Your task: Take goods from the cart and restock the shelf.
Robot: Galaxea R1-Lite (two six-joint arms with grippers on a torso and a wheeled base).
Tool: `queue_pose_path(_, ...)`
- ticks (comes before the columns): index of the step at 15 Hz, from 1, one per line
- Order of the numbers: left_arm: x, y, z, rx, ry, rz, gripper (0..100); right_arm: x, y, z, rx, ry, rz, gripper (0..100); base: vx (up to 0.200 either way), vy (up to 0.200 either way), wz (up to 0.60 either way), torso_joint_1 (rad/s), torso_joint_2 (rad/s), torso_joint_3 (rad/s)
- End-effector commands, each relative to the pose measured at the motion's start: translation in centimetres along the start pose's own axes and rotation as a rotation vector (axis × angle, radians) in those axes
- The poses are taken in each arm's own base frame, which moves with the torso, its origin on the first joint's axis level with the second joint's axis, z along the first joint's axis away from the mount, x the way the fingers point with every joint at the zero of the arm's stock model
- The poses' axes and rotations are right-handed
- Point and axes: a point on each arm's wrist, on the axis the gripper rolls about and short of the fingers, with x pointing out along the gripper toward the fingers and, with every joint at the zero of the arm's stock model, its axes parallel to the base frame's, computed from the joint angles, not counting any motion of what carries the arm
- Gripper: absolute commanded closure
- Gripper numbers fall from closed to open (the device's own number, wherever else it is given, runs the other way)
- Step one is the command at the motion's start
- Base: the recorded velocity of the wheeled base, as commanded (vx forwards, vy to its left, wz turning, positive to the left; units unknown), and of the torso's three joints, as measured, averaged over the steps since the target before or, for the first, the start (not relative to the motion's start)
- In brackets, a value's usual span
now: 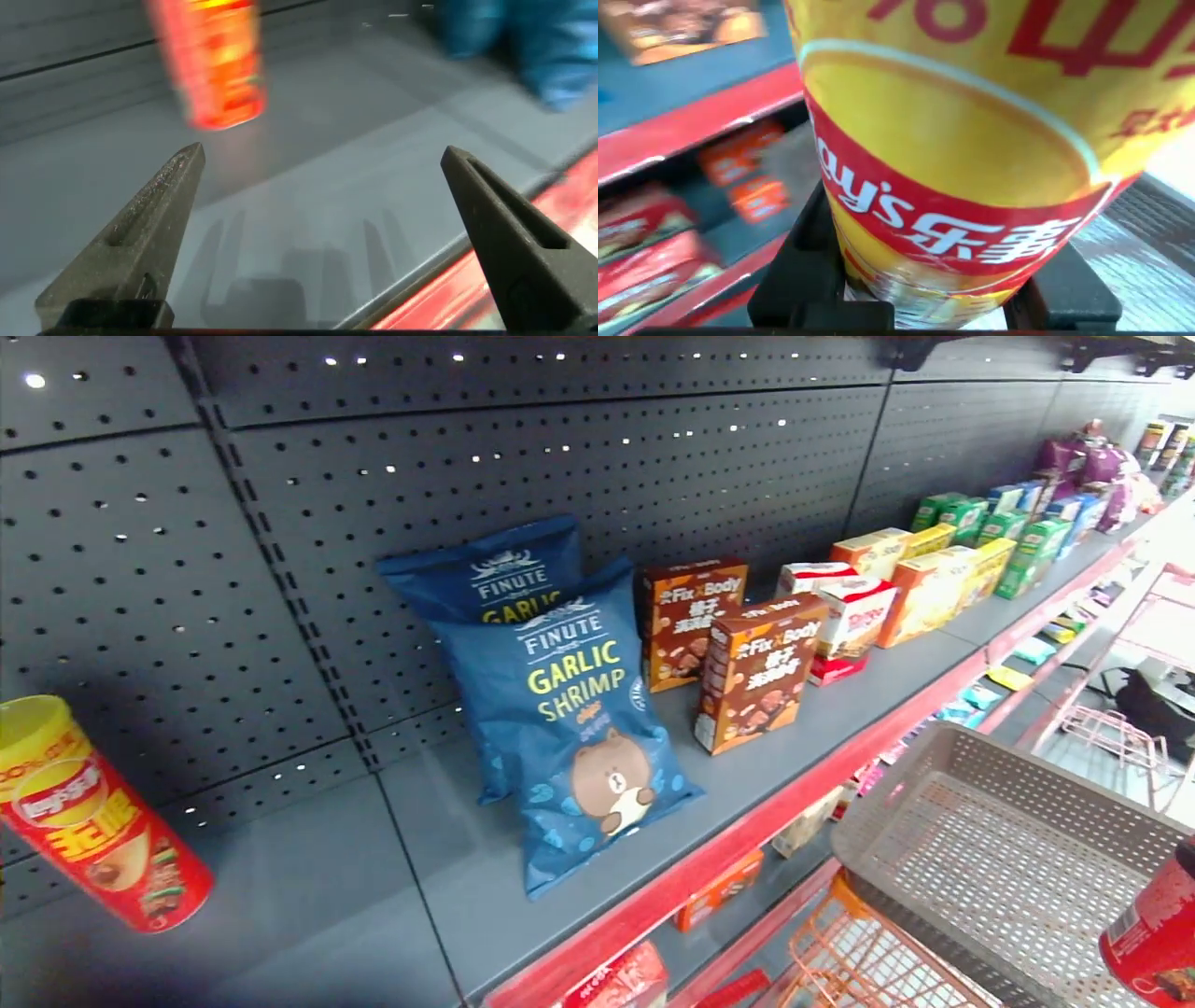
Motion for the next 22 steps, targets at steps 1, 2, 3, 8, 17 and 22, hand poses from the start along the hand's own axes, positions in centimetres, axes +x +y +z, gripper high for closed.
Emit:
queue_pose_path(1, 0.0, 0.0, 0.0, 0.000, -0.001, 0.001, 0, -0.7, -0.1, -0.2, 0.002, -0.023, -0.005, 100, 0.000, 0.000, 0.60, -0.002, 0.00, 0.007)
queue_pose_path(2, 0.0, 0.0, 0.0, -0.001, -0.001, 0.001, 0, -0.7, -0.1, -0.3, 0.002, -0.021, -0.008, 100, 0.000, 0.000, 0.60, 0.007, 0.00, -0.002)
queue_pose_path(3, 0.0, 0.0, 0.0, -0.001, -0.001, 0.001, 0, -0.9, -0.1, -0.3, 0.003, -0.031, -0.012, 100, 0.000, 0.000, 0.60, -0.002, 0.00, 0.002)
queue_pose_path(8, 0.0, 0.0, 0.0, 0.000, -0.001, 0.001, 0, -3.0, 0.1, 0.2, -0.003, -0.157, 0.117, 100, 0.000, 0.000, 0.24, 0.000, 0.00, 0.002)
queue_pose_path(17, 0.0, 0.0, 0.0, -0.001, -0.001, 0.001, 0, -6.8, 0.4, -2.3, -0.149, -0.181, 0.291, 100, 0.000, 0.000, 0.27, 0.001, 0.00, 0.001)
queue_pose_path(22, 0.0, 0.0, 0.0, 0.000, -0.001, 0.001, 0, -8.5, 0.1, -2.1, -0.104, -0.259, 0.409, 100, 0.000, 0.000, 0.00, 0.000, 0.00, 0.000)
